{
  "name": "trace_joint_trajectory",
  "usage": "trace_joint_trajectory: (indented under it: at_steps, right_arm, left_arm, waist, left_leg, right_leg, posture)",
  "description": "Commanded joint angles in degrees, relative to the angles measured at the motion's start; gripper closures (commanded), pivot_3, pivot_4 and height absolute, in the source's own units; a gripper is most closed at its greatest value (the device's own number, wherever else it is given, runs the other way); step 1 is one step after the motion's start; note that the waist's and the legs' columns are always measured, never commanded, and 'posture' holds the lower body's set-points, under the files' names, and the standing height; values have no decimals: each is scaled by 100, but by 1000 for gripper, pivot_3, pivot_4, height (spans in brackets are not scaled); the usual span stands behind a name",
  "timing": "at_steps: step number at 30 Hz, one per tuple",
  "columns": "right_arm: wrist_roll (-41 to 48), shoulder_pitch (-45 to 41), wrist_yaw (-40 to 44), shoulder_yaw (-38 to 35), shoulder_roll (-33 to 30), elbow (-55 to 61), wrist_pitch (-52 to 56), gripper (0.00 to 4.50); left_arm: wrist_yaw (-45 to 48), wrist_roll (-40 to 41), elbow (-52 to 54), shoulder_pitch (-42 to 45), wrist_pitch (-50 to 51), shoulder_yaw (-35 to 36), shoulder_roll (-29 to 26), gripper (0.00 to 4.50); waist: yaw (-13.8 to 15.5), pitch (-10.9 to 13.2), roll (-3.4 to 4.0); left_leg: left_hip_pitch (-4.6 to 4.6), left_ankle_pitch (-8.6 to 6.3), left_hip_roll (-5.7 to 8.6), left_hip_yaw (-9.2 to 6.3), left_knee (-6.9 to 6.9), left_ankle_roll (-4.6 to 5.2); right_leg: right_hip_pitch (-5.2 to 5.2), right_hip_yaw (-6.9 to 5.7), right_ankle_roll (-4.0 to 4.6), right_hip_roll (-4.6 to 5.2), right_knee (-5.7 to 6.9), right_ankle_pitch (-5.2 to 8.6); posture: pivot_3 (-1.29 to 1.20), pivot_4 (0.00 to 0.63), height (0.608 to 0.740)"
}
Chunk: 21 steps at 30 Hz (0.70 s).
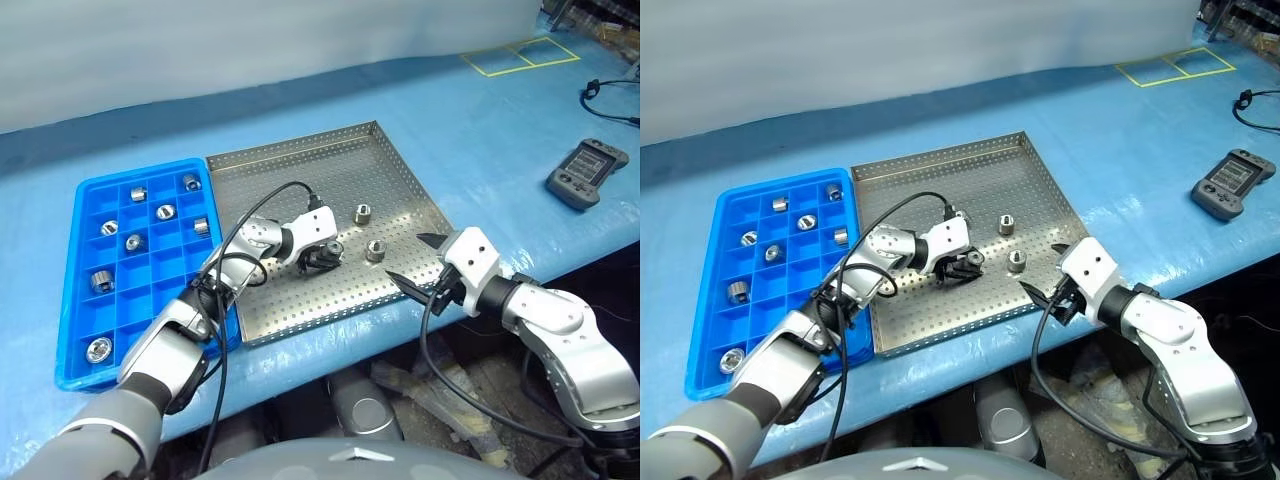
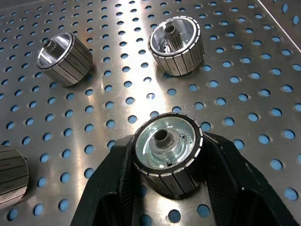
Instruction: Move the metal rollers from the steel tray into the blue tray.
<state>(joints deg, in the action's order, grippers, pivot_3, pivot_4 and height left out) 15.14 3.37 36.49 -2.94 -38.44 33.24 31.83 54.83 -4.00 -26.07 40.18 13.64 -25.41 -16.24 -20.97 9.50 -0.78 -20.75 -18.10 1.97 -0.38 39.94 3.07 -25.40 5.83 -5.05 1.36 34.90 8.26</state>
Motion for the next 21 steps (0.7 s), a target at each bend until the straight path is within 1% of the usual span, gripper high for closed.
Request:
trace_joint_trajectory:
  at_steps: [1,6,10,13,16,21]
  right_arm:
    - [91,-157,94,154,81,-29,-69,0]
    - [75,-367,198,383,159,-187,-131,0]
    - [63,-614,376,623,176,-387,-221,0]
    - [50,-779,483,716,196,-554,-290,0]
    - [17,-915,548,788,225,-712,-347,0]
    - [6,-1049,662,873,233,-858,-424,0]
  left_arm:
    - [-4,174,1030,-171,166,383,-266,2658]
    - [-135,216,2272,-706,476,859,-937,2658]
    - [-400,252,3324,-1425,881,1641,-1792,2658]
    - [-631,215,3818,-1900,1117,2133,-2246,2658]
    - [-925,164,4148,-2251,1347,2551,-2491,2658]
    - [-1159,269,4809,-2876,1752,3079,-2672,2658]
  waist:
    - [13,1,-1]
    - [70,1,-1]
    - [136,1,-1]
    - [300,3,-3]
    - [480,2,-6]
    - [803,3,-6]
  left_leg:
    - [-1,0,-1,0,0,0]
    - [-3,-1,-2,0,0,0]
    - [-1,-1,-10,-1,-1,-1]
    - [-3,-2,-15,-6,-1,-3]
    - [-5,-2,-11,-8,-1,-3]
    - [-18,-10,-10,-26,-1,-7]
  right_leg:
    - [-2,0,0,0,1,0]
    - [-9,1,1,5,4,-1]
    - [-12,1,3,15,6,-2]
    - [-17,-6,8,23,7,-1]
    - [-16,-10,20,29,3,-8]
    - [-25,-29,49,38,1,-14]
  posture:
    - [-341,150,740]
    - [-306,150,740]
    - [-253,150,740]
    - [-216,150,740]
    - [-189,150,740]
    - [-167,150,740]
